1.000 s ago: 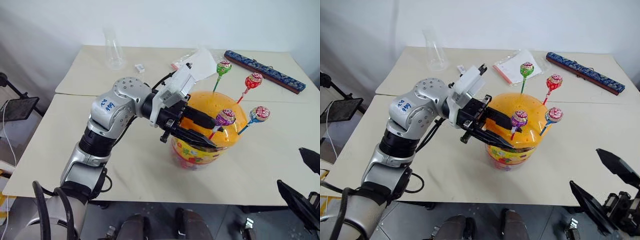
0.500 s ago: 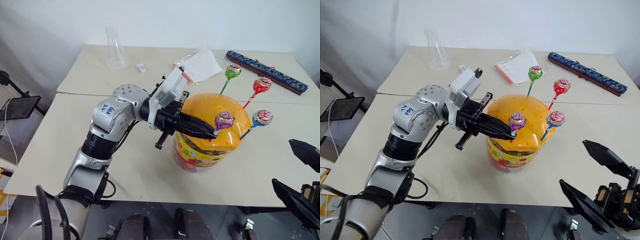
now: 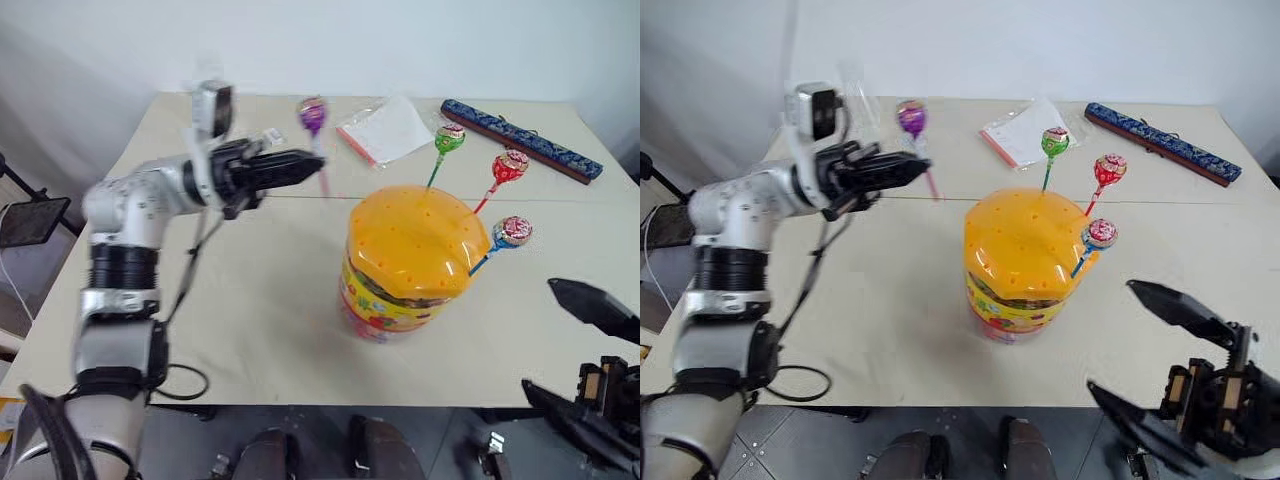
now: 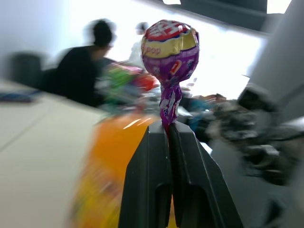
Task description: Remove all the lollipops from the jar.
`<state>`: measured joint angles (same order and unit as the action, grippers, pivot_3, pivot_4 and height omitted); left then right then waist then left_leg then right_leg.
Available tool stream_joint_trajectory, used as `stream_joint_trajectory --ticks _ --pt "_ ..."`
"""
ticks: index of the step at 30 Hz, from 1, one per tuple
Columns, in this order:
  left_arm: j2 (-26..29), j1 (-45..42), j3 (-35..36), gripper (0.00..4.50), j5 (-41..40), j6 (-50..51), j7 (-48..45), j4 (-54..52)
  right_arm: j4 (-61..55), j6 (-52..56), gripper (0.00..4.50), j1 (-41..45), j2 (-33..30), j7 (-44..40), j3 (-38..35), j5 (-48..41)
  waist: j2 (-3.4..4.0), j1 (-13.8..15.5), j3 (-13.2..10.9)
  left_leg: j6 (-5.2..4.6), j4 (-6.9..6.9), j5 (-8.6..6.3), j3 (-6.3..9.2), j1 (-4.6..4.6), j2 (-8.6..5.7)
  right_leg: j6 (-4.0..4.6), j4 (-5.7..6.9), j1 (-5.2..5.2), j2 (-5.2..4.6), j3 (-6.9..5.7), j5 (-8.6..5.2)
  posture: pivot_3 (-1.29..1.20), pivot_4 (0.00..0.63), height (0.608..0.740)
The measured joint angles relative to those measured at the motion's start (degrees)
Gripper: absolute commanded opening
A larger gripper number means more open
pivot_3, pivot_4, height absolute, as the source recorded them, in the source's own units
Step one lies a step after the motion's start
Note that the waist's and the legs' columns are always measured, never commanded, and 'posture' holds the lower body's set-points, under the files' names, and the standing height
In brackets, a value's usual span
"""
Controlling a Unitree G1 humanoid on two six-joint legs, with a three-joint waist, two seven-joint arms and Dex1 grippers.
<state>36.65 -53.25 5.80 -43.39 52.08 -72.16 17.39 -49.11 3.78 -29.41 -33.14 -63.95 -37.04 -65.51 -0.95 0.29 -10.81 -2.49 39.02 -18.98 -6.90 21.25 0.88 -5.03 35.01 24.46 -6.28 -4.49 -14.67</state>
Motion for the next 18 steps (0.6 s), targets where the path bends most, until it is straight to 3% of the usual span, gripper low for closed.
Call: stream_joint_trajectory --ticks 7,11,18 --pt "11.0 25.8 6.1 0.07 3.3 6.1 13.5 -18.5 5.3 -2.5 4.5 2.9 -1.3 -9.9 2.6 6.2 -0.05 0.0 0.0 0.03 0.01 -0.15 0.11 0.06 -0.03 0.0 -0.25 0.01 -0.25 0.05 0.0 0.0 0.15 0.74" --pt "15.2 38.1 8.5 0.07 7.5 9.8 21.3 -21.0 10.0 -2.1 4.5 4.2 -4.4 -12.9 3.5 9.2 -0.05 0.2 0.0 0.34 -0.01 -0.3 0.13 0.03 -0.03 0.07 -0.33 0.0 -0.29 0.06 -0.04 0.0 0.15 0.74" --pt "16.3 43.0 8.9 0.07 9.6 10.1 26.2 -22.7 15.9 -2.2 4.5 7.9 -5.1 -14.1 4.5 11.6 0.19 1.0 0.2 0.57 -0.6 -0.21 0.05 -0.13 -0.03 0.4 -0.4 0.12 -0.34 0.07 -0.22 0.0 0.15 0.74"
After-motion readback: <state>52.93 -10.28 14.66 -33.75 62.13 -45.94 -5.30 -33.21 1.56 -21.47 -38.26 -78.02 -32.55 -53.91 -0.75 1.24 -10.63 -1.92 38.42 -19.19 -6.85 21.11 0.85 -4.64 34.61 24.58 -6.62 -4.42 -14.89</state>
